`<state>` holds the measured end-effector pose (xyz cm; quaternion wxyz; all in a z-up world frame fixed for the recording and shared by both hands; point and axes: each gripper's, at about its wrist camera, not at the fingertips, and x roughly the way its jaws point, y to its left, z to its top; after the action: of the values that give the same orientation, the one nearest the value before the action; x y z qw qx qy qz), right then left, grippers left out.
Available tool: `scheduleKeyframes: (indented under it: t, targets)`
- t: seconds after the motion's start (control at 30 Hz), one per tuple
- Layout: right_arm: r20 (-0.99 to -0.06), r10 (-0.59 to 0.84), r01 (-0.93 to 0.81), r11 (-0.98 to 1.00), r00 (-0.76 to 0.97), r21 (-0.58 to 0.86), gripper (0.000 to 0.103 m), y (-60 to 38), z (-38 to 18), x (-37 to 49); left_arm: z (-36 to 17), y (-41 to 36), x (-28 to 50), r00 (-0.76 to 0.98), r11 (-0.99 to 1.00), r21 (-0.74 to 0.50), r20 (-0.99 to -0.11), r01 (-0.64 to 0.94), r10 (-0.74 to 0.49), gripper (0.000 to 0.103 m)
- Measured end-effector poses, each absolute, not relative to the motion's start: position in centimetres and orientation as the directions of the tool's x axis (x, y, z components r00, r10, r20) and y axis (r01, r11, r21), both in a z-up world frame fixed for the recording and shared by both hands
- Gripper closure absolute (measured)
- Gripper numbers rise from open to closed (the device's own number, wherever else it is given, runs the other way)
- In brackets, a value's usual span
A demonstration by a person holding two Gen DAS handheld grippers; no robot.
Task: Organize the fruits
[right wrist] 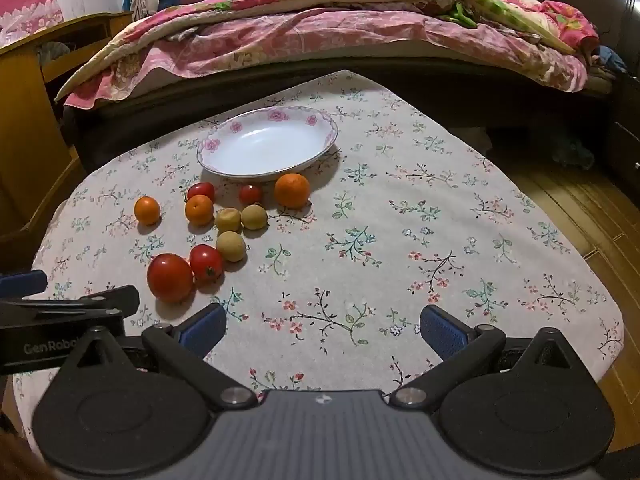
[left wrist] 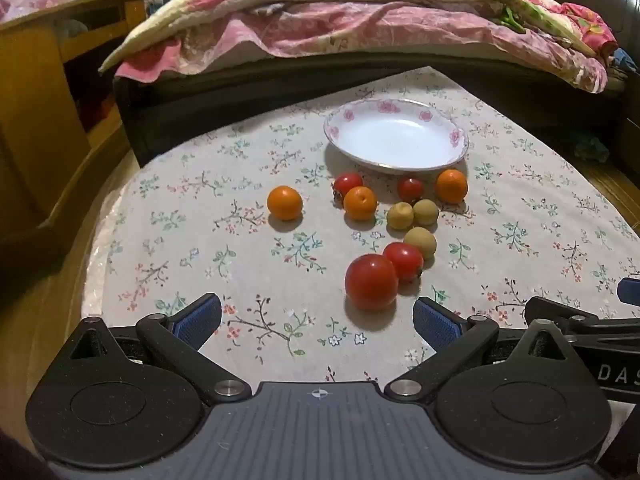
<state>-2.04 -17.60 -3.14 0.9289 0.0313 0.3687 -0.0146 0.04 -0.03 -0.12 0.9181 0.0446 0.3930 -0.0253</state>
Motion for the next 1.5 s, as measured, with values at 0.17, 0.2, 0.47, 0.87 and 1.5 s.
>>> scheduleKeyframes:
  t: [0.17,0.2,0.47,0.87,1.5]
  targets:
    - [-0.688,-0.005,0.051,0.998,0.726,0.046,0.0,-17.5,-3.4,-2.0,-0.5,0.7,0.1,0.668,0.997,0.033,-0.744,0.073,-0.025,0.0]
    - [-0.688,-0.006,0.051,0.998,0.726,0.045,0.0,-17.7,-3.0,-2.0,-0.6,0.4,0.1,0.667,0.997,0.042,-0.745,0.07,-0.015,0.0]
    - [-0.689,-0.006,0.052,0.998,0.725,0.046,0.0,-17.6,-3.4,-1.8,-1.0,0.5,0.2,0.664,0.997,0.039,-0.748,0.071,-0.018,0.0]
    - [-0.701,-0.013,0.061,0.997,0.714,0.045,0.0,-18.0,-3.5,-1.6,-1.4,0.4,0.2,0.652,0.997,0.03,-0.758,0.077,-0.027,0.0]
    - [-0.719,-0.014,0.057,0.998,0.695,0.036,0.0,-17.7,-4.1,-1.0,-1.6,0.7,0.3,0.637,0.996,0.03,-0.77,0.084,-0.031,0.002]
